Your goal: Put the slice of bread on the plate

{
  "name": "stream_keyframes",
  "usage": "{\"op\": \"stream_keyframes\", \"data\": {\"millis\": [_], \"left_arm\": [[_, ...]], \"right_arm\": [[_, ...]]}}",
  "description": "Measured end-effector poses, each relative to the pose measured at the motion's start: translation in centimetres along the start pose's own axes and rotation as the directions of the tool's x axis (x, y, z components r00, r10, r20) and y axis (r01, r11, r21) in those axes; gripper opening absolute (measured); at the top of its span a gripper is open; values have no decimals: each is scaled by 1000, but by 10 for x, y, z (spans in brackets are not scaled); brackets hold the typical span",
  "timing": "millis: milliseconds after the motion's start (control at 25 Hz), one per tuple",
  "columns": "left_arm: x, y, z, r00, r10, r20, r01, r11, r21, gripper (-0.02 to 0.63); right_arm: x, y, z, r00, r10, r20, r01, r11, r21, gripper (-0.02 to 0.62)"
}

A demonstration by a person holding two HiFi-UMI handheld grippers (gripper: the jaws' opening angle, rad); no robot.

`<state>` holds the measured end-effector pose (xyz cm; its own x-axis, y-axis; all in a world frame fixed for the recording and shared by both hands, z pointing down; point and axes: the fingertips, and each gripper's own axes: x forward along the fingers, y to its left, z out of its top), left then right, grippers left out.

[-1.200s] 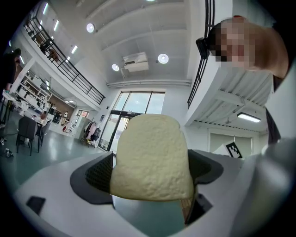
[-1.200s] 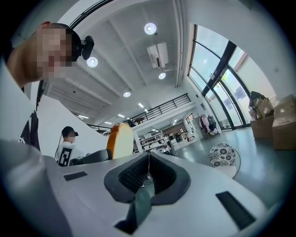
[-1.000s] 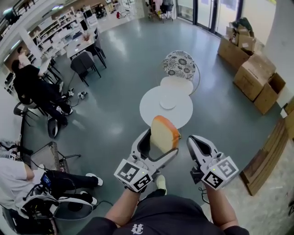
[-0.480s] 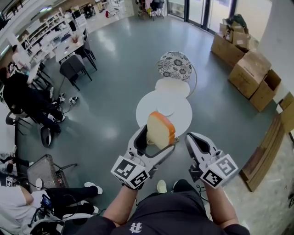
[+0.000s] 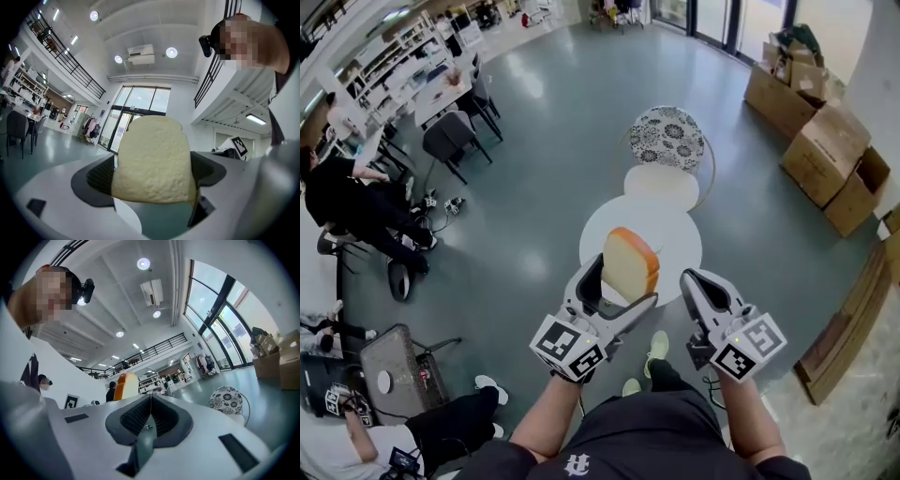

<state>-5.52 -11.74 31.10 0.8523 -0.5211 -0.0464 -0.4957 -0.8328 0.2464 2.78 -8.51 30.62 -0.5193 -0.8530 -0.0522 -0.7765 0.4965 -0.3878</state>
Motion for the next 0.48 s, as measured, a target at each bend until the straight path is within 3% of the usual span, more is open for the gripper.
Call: {"op": "stream_keyframes", "data": {"millis": [480], "left_arm": [[100,77,-19,997,65,-47,-64,998,29,506]], "right_arm": [[77,-109,22,998,63,-25,-62,997,44,8]]}}
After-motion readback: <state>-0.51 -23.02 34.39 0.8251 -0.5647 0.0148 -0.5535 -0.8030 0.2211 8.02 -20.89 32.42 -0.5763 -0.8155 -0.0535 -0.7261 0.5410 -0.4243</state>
